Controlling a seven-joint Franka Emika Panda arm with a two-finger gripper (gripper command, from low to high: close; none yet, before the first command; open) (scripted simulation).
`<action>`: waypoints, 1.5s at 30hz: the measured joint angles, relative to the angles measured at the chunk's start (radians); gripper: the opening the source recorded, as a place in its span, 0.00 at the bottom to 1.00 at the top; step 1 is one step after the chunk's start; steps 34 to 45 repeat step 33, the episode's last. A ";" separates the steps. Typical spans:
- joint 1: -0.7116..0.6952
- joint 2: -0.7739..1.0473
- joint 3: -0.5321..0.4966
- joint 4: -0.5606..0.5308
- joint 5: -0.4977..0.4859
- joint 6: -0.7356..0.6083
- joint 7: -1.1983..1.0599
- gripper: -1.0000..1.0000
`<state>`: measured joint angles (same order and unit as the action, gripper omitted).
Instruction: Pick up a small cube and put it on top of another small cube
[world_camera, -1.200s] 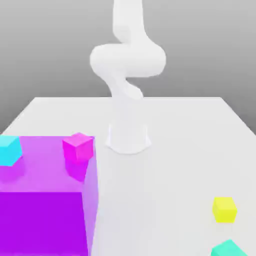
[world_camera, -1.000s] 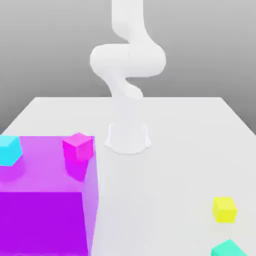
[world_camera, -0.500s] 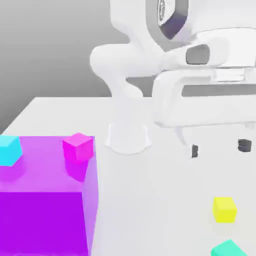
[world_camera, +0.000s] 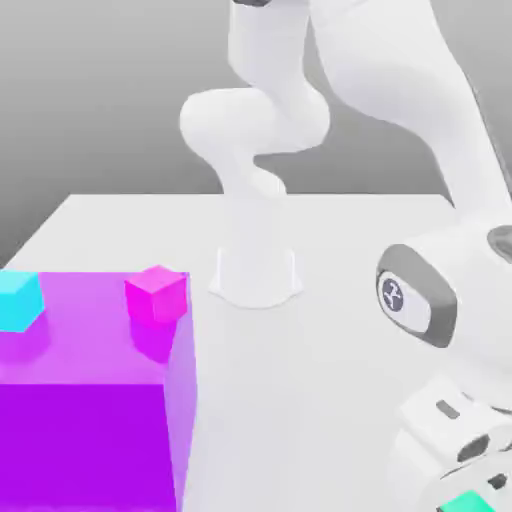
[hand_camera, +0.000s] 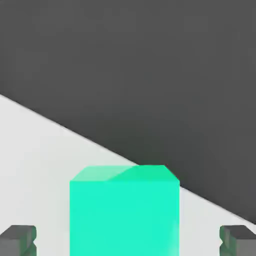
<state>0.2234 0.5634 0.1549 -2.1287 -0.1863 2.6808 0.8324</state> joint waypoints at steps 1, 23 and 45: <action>0.000 0.000 0.000 0.000 0.000 0.000 0.000 0.00; 0.117 -0.445 0.074 -0.363 0.142 -0.073 0.509 0.00; 0.171 -0.341 0.039 -0.420 0.070 0.085 0.681 1.00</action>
